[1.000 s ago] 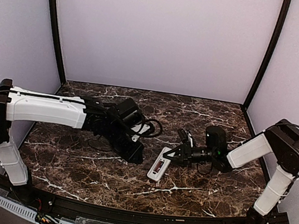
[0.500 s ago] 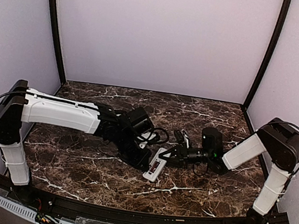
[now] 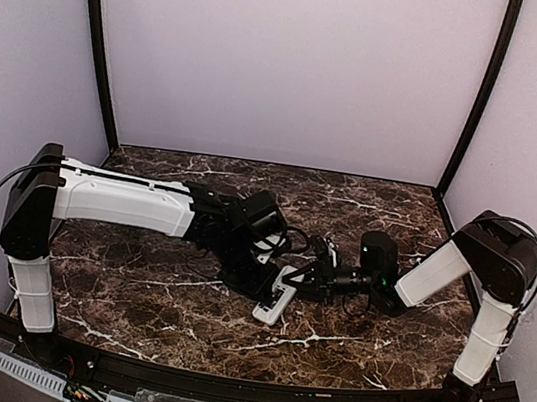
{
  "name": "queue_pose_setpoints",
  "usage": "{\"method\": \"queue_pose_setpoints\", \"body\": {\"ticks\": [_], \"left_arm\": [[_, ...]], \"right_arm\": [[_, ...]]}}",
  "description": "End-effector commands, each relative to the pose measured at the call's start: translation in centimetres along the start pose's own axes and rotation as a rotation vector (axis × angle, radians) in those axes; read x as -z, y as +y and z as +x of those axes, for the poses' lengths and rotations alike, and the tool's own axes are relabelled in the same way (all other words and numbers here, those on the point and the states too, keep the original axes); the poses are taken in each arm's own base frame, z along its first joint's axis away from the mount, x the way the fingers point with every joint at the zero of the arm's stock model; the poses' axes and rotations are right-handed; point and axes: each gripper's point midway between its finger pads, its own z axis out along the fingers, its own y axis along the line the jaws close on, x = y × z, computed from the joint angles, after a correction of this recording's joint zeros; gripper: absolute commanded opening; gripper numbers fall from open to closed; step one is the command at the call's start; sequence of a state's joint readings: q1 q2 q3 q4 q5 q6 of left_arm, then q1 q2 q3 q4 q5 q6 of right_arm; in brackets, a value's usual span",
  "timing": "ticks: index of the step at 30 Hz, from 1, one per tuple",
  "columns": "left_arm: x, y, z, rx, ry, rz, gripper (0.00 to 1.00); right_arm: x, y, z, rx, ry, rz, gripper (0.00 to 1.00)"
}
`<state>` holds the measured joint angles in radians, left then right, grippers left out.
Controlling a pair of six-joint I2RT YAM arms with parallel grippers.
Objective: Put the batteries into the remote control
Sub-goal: Place the battery in the battery compartment.
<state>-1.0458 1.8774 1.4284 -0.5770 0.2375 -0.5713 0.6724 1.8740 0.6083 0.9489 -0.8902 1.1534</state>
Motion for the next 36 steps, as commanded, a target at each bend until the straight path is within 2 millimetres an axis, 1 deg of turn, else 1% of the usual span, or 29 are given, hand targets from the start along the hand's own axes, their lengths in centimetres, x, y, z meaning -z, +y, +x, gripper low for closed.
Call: {"method": "queue_pose_setpoints", "body": {"ticks": [1,6,11,14,23,27,32,36], "left_arm": [[0.7,0.8,0.3,0.034,0.013,-0.072,0.0],[0.7,1.2,0.3,0.054,0.021,-0.102,0.0],[0.9,1.7,0.1,0.07,0.029,-0.147,0.03],[0.6,2.2,0.3,0.086,0.048,-0.174,0.05],[0.2,2.5,0.3,0.092,0.073,-0.201,0.06],[0.1,2.6,0.4,0.088,0.083,-0.21,0.1],[0.2,2.5,0.2,0.083,0.081,-0.212,0.18],[0.5,2.0,-0.1,0.073,0.077,-0.199,0.22]], "right_arm": [[-0.2,0.5,-0.1,0.019,-0.019,-0.026,0.0],[-0.3,0.5,-0.2,0.02,-0.022,-0.036,0.0],[-0.5,0.6,-0.3,0.015,-0.024,-0.041,0.0],[-0.7,0.4,-0.3,0.014,-0.024,-0.038,0.0],[-0.9,0.4,-0.2,0.01,-0.021,-0.047,0.0],[-0.9,0.4,-0.2,0.009,-0.02,-0.047,0.0],[-0.9,0.3,-0.1,0.008,-0.016,-0.047,0.0],[-0.9,0.3,0.0,0.007,-0.015,-0.047,0.0]]}}
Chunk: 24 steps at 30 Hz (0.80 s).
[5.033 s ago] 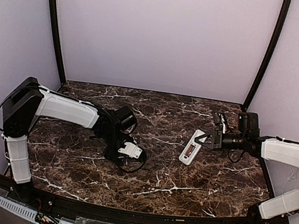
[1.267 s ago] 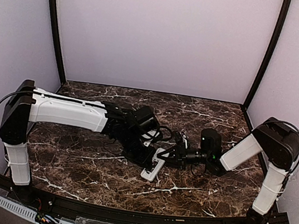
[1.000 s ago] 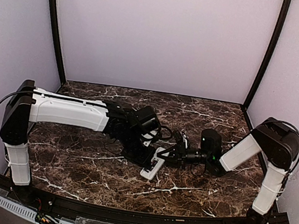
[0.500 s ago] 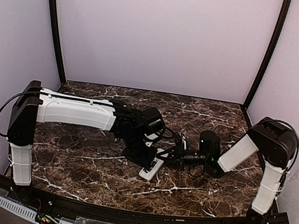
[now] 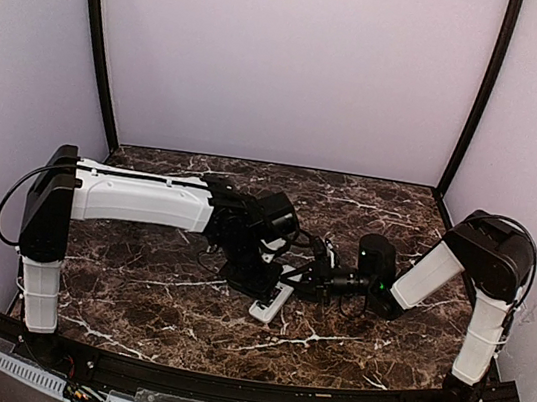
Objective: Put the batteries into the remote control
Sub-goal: Place the battery in the battery compartment, then load the battery into the battery compartment.
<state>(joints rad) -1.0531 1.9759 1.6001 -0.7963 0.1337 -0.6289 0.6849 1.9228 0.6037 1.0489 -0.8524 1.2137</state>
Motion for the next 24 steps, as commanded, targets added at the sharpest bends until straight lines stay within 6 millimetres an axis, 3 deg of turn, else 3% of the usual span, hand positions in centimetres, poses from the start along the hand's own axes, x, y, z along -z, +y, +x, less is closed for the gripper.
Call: {"method": "queue_pose_setpoints", "body": {"ticks": [1,11,20,24], "left_arm": [[0.5,0.3,0.1,-0.006,0.015,-0.022,0.22],[1.6,-1.1,-0.7,-0.004,-0.02,0.038,0.2],[3.1,-1.7,-1.9,-0.04,-0.084,0.058,0.31],[5.3,-2.5,-3.0,-0.093,-0.167,0.09,0.38]], "right_arm": [[-0.3,0.7,0.4,0.029,0.021,-0.035,0.0],[-0.3,0.6,0.6,0.025,0.025,-0.039,0.0],[-0.2,1.2,0.9,0.018,0.039,-0.073,0.0],[0.0,1.6,1.4,-0.002,0.055,-0.108,0.0]]}}
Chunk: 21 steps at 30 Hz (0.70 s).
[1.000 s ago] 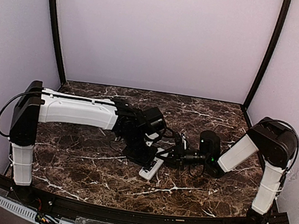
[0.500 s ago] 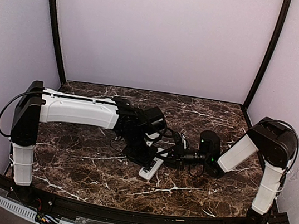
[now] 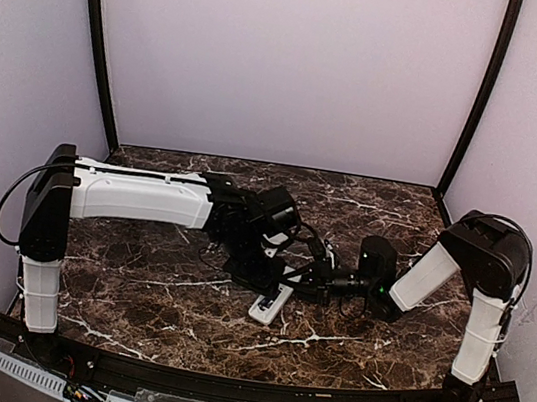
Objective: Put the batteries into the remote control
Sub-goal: Load the battery into the battery compartment.
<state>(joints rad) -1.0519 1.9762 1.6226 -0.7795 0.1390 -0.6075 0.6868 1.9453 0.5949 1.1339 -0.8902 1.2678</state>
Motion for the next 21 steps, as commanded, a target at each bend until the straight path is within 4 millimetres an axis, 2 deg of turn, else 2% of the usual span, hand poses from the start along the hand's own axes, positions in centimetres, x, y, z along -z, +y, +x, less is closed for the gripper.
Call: {"method": "queue_pose_setpoints", "body": {"ticks": [1,3,6,9,10,11,12,13,16,17,21], "left_arm": [[5.7,-2.1,-2.7,-0.082,-0.179,0.081,0.42],[7.4,-2.6,-3.3,-0.13,-0.25,0.111,0.46],[9.8,-2.6,-3.8,-0.252,-0.365,0.109,0.48],[12.2,-2.0,-3.3,-0.381,-0.543,0.132,0.53],[11.2,-1.3,-2.0,-0.459,-0.534,0.123,0.59],[13.2,-2.2,-1.6,-0.51,-0.593,0.179,0.75],[13.3,-1.8,-0.4,-0.587,-0.601,0.18,0.8],[13.5,-2.4,0.3,-0.678,-0.609,0.211,0.83],[13.1,-3.3,3.3,-0.85,-0.576,0.308,0.76],[12.9,-3.5,3.7,-0.911,-0.573,0.317,0.71],[11.3,-3.8,5.6,-1.041,-0.534,0.356,0.59]], "right_arm": [[0.0,1.1,1.0,0.007,0.034,-0.07,0.0],[0.1,1.4,1.2,0.002,0.04,-0.084,0.0],[0.3,1.8,1.4,0.0,0.053,-0.101,0.0],[0.3,2.3,1.6,0.007,0.065,-0.113,0.0],[0.4,2.5,1.7,0.012,0.072,-0.118,0.0],[0.4,2.6,1.8,0.012,0.076,-0.12,0.0],[0.5,2.7,1.8,0.013,0.081,-0.123,0.0],[0.4,2.9,1.9,0.017,0.088,-0.127,0.0],[0.4,3.3,2.1,0.024,0.105,-0.134,0.0],[0.4,3.4,2.2,0.027,0.111,-0.137,0.0],[0.5,3.9,2.4,0.033,0.13,-0.146,0.0]]}}
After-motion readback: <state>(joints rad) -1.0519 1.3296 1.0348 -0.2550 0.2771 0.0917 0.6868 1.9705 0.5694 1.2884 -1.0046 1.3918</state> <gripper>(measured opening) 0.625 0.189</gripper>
